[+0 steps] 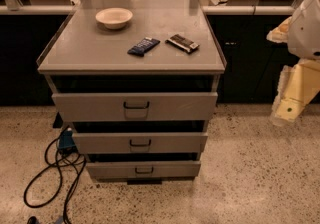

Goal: Open bottom drawer

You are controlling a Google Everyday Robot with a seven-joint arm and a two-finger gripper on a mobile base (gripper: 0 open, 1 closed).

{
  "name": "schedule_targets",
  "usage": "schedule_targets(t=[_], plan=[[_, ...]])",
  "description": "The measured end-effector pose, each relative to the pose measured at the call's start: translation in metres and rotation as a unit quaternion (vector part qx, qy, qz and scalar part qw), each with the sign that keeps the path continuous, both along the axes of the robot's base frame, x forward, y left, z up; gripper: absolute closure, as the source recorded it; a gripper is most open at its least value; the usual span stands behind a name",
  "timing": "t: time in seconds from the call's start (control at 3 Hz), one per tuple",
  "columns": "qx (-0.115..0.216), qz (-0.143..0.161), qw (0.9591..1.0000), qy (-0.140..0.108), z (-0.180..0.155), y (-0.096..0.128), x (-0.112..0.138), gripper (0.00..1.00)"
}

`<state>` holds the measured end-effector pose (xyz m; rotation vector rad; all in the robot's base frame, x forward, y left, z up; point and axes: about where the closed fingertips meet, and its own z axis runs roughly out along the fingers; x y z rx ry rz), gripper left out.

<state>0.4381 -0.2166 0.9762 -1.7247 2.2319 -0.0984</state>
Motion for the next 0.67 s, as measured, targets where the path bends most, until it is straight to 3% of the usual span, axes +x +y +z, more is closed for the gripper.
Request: schedule_targets(t=[0.67], plan=[[0.016, 0.006, 0.9998, -0.009, 0.003, -0.004, -0.014, 0.0]])
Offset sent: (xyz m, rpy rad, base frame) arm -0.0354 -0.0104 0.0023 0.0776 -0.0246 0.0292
